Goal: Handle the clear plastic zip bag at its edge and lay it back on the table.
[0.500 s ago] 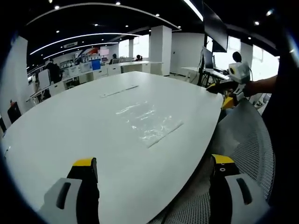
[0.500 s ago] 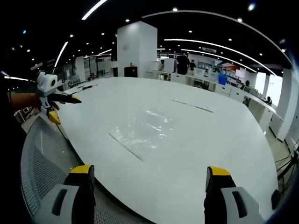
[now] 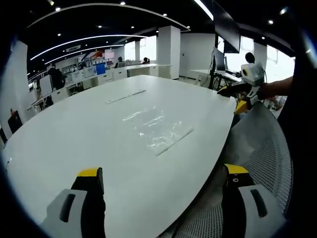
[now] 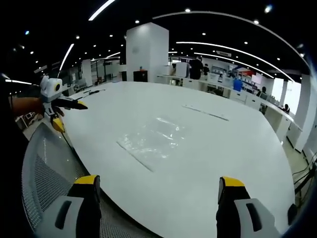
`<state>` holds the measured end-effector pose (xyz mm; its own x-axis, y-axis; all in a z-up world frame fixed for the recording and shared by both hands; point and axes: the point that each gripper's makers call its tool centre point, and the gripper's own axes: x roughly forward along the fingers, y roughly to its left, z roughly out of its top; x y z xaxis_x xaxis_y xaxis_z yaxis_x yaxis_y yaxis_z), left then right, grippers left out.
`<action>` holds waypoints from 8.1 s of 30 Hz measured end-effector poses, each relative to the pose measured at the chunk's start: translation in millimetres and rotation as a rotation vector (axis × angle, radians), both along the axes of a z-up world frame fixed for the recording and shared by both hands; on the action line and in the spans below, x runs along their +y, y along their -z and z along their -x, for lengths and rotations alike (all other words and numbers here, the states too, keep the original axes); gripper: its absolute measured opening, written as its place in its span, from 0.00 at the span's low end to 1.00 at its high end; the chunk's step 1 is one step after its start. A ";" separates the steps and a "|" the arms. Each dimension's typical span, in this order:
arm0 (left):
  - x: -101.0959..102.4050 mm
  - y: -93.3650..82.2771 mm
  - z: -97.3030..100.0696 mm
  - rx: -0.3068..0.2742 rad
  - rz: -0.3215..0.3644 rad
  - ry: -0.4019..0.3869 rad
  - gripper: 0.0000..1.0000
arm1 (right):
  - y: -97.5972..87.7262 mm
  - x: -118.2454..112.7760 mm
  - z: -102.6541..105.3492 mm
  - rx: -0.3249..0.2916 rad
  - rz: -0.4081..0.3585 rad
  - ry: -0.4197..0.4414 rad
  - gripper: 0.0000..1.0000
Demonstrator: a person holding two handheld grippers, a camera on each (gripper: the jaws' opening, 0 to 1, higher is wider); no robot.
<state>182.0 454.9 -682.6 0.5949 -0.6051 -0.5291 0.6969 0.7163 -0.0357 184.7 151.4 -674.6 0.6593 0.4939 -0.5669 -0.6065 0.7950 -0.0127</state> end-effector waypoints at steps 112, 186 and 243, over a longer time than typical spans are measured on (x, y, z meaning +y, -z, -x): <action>-60.7 34.1 -37.5 -0.063 -0.408 0.571 0.56 | 1.6 -6.7 -0.2 -0.003 0.035 -0.006 0.99; -89.1 91.5 -70.9 0.002 -0.678 0.875 0.33 | 12.5 -11.9 2.2 0.014 0.050 0.007 0.97; -93.2 93.1 -65.9 0.124 -0.604 0.851 0.00 | 8.7 -16.0 1.2 0.004 0.064 0.006 0.95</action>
